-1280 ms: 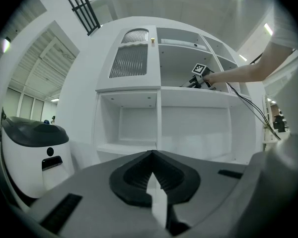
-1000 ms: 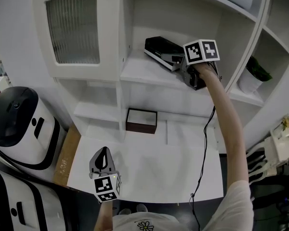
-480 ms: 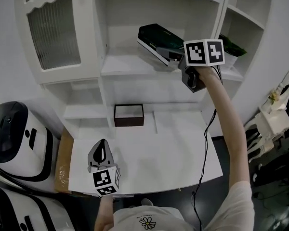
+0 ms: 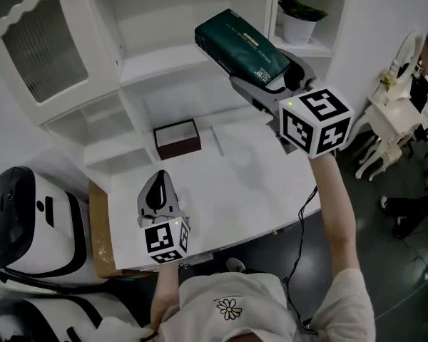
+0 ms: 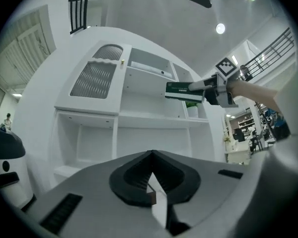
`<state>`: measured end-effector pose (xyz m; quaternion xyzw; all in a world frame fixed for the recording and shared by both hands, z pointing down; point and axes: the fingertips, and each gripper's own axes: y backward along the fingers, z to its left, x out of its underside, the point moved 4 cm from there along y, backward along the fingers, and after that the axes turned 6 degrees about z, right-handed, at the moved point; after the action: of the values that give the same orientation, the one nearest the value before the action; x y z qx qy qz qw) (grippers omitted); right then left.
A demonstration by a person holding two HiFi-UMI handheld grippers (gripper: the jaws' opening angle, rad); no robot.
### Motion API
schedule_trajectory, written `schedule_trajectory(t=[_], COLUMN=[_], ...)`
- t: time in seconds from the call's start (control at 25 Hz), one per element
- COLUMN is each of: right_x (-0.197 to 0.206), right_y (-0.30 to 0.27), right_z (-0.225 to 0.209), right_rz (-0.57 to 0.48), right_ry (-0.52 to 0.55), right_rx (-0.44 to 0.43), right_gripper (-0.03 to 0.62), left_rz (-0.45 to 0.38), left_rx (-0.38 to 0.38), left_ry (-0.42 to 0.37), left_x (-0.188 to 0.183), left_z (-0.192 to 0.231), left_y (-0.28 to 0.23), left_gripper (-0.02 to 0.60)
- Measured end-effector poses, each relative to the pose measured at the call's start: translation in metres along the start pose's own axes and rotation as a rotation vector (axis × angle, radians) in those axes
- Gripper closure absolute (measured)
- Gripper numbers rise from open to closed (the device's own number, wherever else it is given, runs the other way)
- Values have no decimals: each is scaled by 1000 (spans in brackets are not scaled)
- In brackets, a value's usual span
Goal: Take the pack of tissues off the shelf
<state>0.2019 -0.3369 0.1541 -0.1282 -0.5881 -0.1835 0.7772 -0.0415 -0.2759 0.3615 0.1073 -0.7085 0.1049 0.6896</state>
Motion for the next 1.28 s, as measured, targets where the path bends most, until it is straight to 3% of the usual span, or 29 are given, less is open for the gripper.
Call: schedule_trajectory(t=[0.28,0.44,0.76,1.28], right_x=[72,121,167,158], right_y=[85,118,141,143], right_z=[47,77,113,106], right_rz=[-136,-131,-104,-117], right_ry=[-162,-243,-281,-287], right_rx=[251,331,339,338], right_gripper=[151,152,152,152], left_rz=[-52,-97,-132,-135], left_rx=[102,128,153,177], left_ry=[-39,-49,-64,-66], left_x=[-12,-18,-14,-15], left_z=[-23,-31,-43,-57], left_y=[14,21,26,15], left_gripper=[581,581,581,581])
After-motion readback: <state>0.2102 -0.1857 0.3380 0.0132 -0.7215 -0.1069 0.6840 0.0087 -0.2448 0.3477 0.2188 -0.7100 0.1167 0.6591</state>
